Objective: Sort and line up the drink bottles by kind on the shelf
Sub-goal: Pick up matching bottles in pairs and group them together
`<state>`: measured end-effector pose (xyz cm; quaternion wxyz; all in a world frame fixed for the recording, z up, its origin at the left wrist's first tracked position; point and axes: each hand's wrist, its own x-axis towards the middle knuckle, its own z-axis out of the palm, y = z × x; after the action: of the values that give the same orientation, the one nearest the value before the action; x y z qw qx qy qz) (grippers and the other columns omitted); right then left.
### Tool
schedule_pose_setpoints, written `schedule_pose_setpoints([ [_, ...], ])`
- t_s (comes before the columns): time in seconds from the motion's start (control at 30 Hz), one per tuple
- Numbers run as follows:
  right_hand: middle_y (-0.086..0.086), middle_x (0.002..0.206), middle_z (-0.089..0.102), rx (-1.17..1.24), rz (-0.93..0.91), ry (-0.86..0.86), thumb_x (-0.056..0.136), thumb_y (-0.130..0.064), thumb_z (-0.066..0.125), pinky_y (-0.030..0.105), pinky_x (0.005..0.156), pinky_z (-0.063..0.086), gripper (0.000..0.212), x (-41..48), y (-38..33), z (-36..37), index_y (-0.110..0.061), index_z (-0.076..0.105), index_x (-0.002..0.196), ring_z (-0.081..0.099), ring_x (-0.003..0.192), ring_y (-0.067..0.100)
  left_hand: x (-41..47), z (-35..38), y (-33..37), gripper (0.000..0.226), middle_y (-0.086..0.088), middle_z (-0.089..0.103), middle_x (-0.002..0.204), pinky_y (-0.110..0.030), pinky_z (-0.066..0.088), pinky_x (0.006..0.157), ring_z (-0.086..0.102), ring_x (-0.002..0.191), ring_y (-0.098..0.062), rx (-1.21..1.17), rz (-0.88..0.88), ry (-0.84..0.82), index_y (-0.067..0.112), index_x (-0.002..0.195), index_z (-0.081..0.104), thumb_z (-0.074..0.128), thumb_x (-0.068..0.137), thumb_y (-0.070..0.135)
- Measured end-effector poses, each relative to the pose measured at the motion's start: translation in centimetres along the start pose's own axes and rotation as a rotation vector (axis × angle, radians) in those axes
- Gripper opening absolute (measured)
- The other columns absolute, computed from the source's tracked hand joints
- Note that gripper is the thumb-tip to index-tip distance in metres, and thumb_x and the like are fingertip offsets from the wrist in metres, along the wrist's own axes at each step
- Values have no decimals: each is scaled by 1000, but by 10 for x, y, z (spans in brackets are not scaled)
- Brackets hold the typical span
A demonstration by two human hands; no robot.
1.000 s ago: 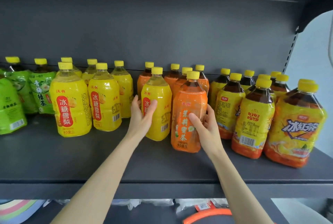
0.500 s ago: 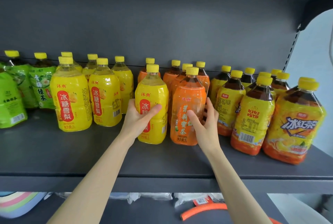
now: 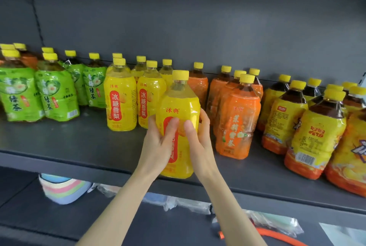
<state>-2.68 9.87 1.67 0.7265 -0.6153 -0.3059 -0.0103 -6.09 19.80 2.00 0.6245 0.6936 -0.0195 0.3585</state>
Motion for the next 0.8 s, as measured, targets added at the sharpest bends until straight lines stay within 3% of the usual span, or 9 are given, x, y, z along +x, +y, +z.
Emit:
schedule_pose_setpoints([
  [0.1, -20, 118, 57, 55, -6, 8, 85, -52, 56, 10, 76, 49, 68, 2, -3, 38, -32, 28, 143, 61, 98, -11, -7, -36, 6, 63, 19, 51, 128, -8, 48, 81, 53, 108, 11, -14, -21, -15, 32, 141, 30, 35, 83, 54],
  [0.17, -15, 117, 59, 77, -16, 0, 79, -48, 53, 12, 73, 51, 69, 2, -4, 66, -29, 32, 142, 63, 96, -7, -9, -67, 9, 61, 15, 55, 127, -10, 50, 79, 58, 106, 5, -43, -48, -23, 33, 141, 31, 33, 84, 54],
  [0.4, -6, 120, 66, 138, -11, 83, 82, -62, 53, 39, 91, 54, 57, 3, 13, 205, -32, 51, 131, 65, 108, 12, -13, -213, 17, 39, 24, 62, 117, -12, 49, 78, 59, 107, 4, -53, -12, -52, 42, 128, 43, 34, 90, 41],
  [0.6, -1, 111, 69, 180, 4, 113, 77, -65, 57, 46, 88, 55, 60, -2, 25, 332, -26, 57, 122, 67, 102, 17, -5, -344, 9, 48, 11, 61, 124, -16, 50, 80, 59, 110, -2, 2, 4, -43, 26, 137, 44, 39, 91, 39],
  [0.8, -2, 110, 69, 153, 18, 80, 78, -65, 55, 42, 83, 58, 56, 20, 36, 412, -29, 56, 121, 69, 97, 16, 23, -435, -8, 38, 7, 68, 107, -20, 51, 79, 63, 103, -7, 89, -2, 87, 19, 115, 59, 45, 88, 41],
])
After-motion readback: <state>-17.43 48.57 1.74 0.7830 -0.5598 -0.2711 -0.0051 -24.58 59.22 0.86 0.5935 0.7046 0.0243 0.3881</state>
